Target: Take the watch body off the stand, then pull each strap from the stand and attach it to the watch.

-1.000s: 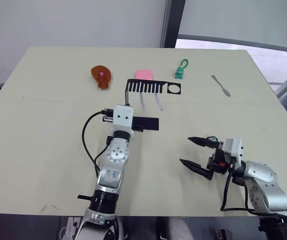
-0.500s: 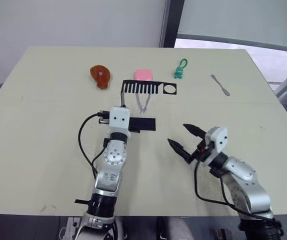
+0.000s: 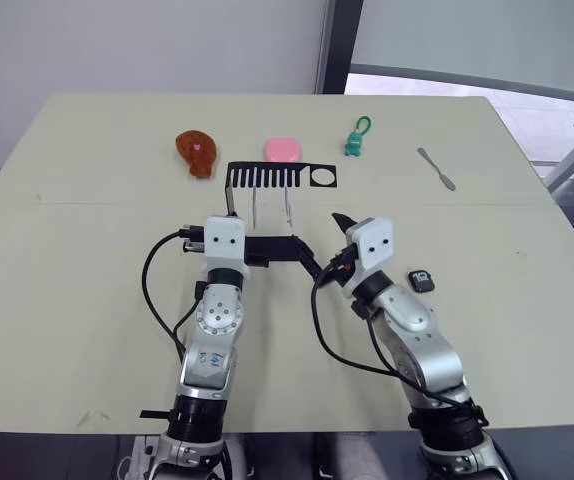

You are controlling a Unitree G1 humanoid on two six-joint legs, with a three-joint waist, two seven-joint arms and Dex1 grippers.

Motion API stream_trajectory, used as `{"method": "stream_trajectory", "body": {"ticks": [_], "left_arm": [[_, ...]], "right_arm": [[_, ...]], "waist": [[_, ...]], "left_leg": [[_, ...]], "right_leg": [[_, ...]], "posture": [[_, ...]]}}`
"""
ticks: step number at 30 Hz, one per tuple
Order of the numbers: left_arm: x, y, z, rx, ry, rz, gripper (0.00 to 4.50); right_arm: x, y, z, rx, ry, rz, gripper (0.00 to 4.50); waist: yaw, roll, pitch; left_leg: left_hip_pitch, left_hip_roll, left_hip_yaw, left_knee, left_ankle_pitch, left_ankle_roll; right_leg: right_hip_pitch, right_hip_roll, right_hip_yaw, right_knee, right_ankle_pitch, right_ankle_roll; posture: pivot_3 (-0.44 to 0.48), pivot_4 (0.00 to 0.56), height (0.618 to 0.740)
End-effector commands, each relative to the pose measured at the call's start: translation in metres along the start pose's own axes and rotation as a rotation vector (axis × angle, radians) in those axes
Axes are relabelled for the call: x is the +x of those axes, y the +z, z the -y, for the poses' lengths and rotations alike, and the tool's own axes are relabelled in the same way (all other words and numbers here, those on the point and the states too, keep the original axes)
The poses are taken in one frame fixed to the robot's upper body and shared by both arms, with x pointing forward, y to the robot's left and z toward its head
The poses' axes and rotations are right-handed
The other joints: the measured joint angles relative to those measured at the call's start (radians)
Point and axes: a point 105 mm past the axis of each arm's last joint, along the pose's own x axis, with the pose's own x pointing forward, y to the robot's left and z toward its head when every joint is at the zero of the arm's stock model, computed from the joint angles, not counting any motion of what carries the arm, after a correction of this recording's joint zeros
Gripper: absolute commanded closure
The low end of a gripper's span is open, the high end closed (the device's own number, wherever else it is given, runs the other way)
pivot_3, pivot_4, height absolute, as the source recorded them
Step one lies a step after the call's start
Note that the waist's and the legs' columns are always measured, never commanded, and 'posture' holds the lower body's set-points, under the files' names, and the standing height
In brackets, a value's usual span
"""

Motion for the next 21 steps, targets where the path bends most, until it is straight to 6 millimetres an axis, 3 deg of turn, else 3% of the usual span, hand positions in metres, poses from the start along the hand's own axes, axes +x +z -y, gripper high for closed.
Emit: {"method": "stream_trajectory", "body": {"ticks": [1,7,14,21], "left_arm": [[-0.004,0.003,0.000,-0.003,0.001,0.010,4.43],[-0.005,0.002,0.002,-0.003,-0.009,0.005,4.43],[-0.006,0.002,0.003,-0.002,-0.018,0.001,4.43],[-0.004,0.003,0.002,0.001,-0.020,0.001,4.43]], "right_arm": [[0.008,0.014,-0.005,0.003,0.031,0.063,0.00],[0.017,0.025,-0.004,0.022,0.043,0.091,0.00],[0.029,0.027,-0.013,0.033,0.078,0.098,0.00],[0.038,0.024,-0.006,0.028,0.044,0.088,0.00]], "waist": [[-0.002,0.000,0.000],[-0.011,0.000,0.000],[-0.012,0.000,0.000],[-0.012,0.000,0.000]], "left_leg": [[0.000,0.000,0.000,0.000,0.000,0.000],[0.000,0.000,0.000,0.000,0.000,0.000],[0.000,0.000,0.000,0.000,0.000,0.000],[0.000,0.000,0.000,-0.001,0.000,0.000]], "right_leg": [[0.000,0.000,0.000,0.000,0.000,0.000],[0.000,0.000,0.000,0.000,0.000,0.000],[0.000,0.000,0.000,0.000,0.000,0.000],[0.000,-0.001,0.000,0.000,0.000,0.000]], "posture": [[0.000,0.150,0.740],[0.000,0.150,0.740],[0.000,0.150,0.740],[0.000,0.150,0.740]]}}
